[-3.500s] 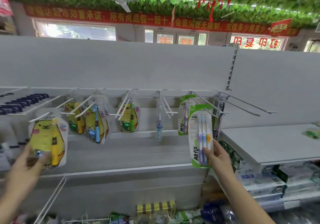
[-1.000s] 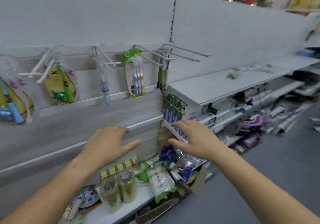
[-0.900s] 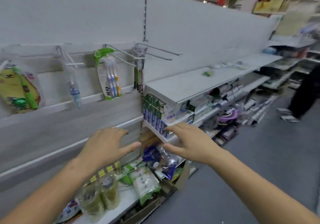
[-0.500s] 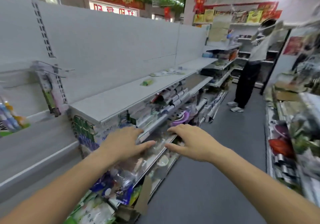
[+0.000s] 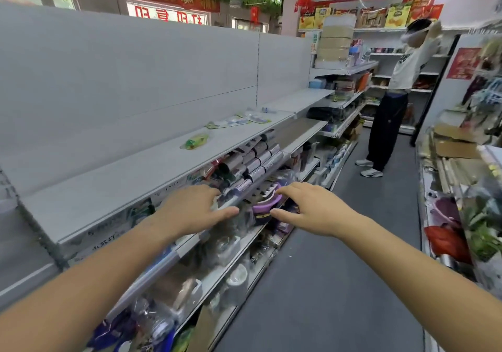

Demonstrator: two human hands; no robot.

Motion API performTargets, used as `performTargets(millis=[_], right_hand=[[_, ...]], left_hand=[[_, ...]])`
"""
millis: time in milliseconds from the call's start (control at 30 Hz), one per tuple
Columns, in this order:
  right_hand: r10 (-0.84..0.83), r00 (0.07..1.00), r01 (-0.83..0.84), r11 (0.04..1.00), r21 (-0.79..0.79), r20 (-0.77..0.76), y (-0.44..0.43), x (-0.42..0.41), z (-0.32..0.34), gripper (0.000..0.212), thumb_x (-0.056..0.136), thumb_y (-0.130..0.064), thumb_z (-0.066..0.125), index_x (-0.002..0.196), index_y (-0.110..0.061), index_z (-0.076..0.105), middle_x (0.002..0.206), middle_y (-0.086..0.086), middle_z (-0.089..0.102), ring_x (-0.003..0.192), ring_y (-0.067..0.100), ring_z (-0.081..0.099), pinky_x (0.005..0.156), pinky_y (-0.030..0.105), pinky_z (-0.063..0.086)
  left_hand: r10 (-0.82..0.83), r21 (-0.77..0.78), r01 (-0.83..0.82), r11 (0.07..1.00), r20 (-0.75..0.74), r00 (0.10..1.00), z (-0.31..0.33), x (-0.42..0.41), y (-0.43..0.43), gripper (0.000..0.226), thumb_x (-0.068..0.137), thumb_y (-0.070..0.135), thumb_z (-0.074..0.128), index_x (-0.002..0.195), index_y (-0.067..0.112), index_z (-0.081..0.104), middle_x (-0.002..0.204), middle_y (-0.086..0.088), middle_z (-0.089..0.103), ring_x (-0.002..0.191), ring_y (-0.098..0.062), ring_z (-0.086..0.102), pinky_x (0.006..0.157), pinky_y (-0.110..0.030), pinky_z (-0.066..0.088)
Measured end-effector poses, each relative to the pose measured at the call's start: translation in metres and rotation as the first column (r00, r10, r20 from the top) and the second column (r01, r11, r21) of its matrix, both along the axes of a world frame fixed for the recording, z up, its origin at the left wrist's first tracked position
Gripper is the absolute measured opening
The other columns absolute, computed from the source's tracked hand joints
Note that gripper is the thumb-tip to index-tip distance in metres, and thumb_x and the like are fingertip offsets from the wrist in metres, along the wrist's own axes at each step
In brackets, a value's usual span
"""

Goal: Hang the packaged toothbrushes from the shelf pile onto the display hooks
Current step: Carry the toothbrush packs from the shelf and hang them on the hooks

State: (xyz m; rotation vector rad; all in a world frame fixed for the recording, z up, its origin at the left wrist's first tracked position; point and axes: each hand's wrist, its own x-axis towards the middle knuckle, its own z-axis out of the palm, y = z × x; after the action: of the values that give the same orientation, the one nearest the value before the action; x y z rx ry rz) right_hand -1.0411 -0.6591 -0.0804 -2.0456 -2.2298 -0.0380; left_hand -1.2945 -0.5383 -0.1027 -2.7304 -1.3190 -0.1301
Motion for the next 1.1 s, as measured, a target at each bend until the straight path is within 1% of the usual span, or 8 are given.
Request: performTargets(millis=[67, 167, 367, 533, 667, 767, 900, 1100], right_hand=[[0.0, 1.0, 0.0, 1.0, -0.013, 0.009, 0.03, 0.018, -0.003, 0.068, 0.095, -0.069, 0.04, 0.147, -0.025, 0.045, 0.143, -0.003, 0.054, 0.13, 0.018, 0.05, 0.106, 0.037, 0.041], [-0.003, 1.0, 0.003, 1.0, -0.021, 0.019, 0.079, 0.044, -0.006, 0.071, 0.095, -0.069, 0.04, 0.15, -0.024, 0.043, 0.146, -0.003, 0.052, 0.132, 0.018, 0.049, 0.108, 0.037, 0.039], [-0.012, 0.998, 0.015, 0.999, -0.052, 0.067, 0.186, 0.1, 0.001, 0.073, 0.095, -0.071, 0.038, 0.15, -0.022, 0.043, 0.146, -0.002, 0.053, 0.133, 0.018, 0.049, 0.109, 0.037, 0.04], [0.001, 0.998, 0.001, 0.999, -0.047, 0.056, 0.258, 0.145, 0.005, 0.076, 0.094, -0.072, 0.036, 0.148, -0.02, 0.045, 0.144, 0.0, 0.055, 0.131, 0.02, 0.051, 0.109, 0.039, 0.041], [0.019, 0.999, -0.018, 0.999, -0.032, 0.04, 0.31, 0.19, 0.003, 0.073, 0.094, -0.071, 0.039, 0.147, -0.02, 0.047, 0.141, 0.0, 0.057, 0.129, 0.02, 0.052, 0.108, 0.038, 0.042], [0.046, 0.998, -0.044, 0.998, -0.049, 0.05, 0.35, 0.23, 0.004, 0.077, 0.092, -0.074, 0.037, 0.148, -0.022, 0.046, 0.142, 0.0, 0.056, 0.13, 0.02, 0.052, 0.108, 0.039, 0.042], [0.121, 0.991, -0.12, 0.993, -0.018, 0.053, 0.411, 0.286, 0.006, 0.095, 0.081, -0.085, 0.022, 0.149, -0.023, 0.044, 0.146, -0.001, 0.054, 0.131, 0.02, 0.051, 0.109, 0.04, 0.041], [0.253, 0.967, -0.252, 0.967, -0.037, 0.039, 0.5, 0.343, 0.015, 0.096, 0.082, -0.087, 0.024, 0.149, -0.022, 0.045, 0.147, 0.0, 0.054, 0.133, 0.02, 0.051, 0.11, 0.04, 0.042]], left_hand=[[-0.01, 0.021, 0.01, 1.0, -0.012, 1.0, -0.003, 0.019, 0.031, 0.093, 0.081, 0.094, 0.022, 0.123, 0.023, 0.065, 0.118, 0.003, 0.07, 0.104, -0.017, 0.066, 0.085, -0.038, 0.056], [-0.001, 0.052, 0.001, 0.999, 0.013, 1.0, -0.005, 0.048, 0.08, 0.081, 0.082, 0.092, 0.023, 0.092, 0.023, 0.063, 0.088, 0.006, 0.064, 0.078, -0.012, 0.061, 0.067, -0.036, 0.054], [0.047, 0.03, -0.05, 0.998, 0.077, 0.996, -0.009, 0.1, 0.179, 0.083, 0.074, 0.097, 0.015, 0.084, 0.026, 0.058, 0.084, 0.009, 0.063, 0.074, -0.012, 0.06, 0.062, -0.03, 0.048], [0.092, -0.008, -0.092, 0.996, 0.057, 0.994, -0.008, 0.14, 0.241, 0.072, 0.085, 0.088, 0.028, 0.093, 0.025, 0.062, 0.099, 0.005, 0.067, 0.088, -0.019, 0.063, 0.075, -0.036, 0.053], [0.142, 0.002, -0.142, 0.99, 0.05, 0.989, -0.01, 0.181, 0.294, 0.087, 0.082, 0.091, 0.021, 0.115, 0.024, 0.066, 0.115, 0.002, 0.068, 0.103, -0.021, 0.064, 0.081, -0.036, 0.053], [0.182, -0.001, -0.183, 0.983, 0.069, 0.981, -0.006, 0.217, 0.326, 0.125, 0.059, 0.102, -0.006, 0.123, 0.021, 0.066, 0.122, 0.002, 0.068, 0.111, -0.021, 0.064, 0.088, -0.037, 0.053], [0.29, -0.014, -0.289, 0.957, 0.051, 0.956, -0.004, 0.267, 0.361, 0.108, 0.072, 0.094, 0.011, 0.144, 0.025, 0.055, 0.142, 0.002, 0.059, 0.129, -0.021, 0.056, 0.101, -0.038, 0.045], [0.437, -0.057, -0.433, 0.9, 0.084, 0.896, 0.01, 0.308, 0.395, 0.141, 0.047, 0.103, -0.013, 0.145, 0.026, 0.054, 0.144, 0.003, 0.058, 0.13, -0.02, 0.055, 0.101, -0.037, 0.046]])
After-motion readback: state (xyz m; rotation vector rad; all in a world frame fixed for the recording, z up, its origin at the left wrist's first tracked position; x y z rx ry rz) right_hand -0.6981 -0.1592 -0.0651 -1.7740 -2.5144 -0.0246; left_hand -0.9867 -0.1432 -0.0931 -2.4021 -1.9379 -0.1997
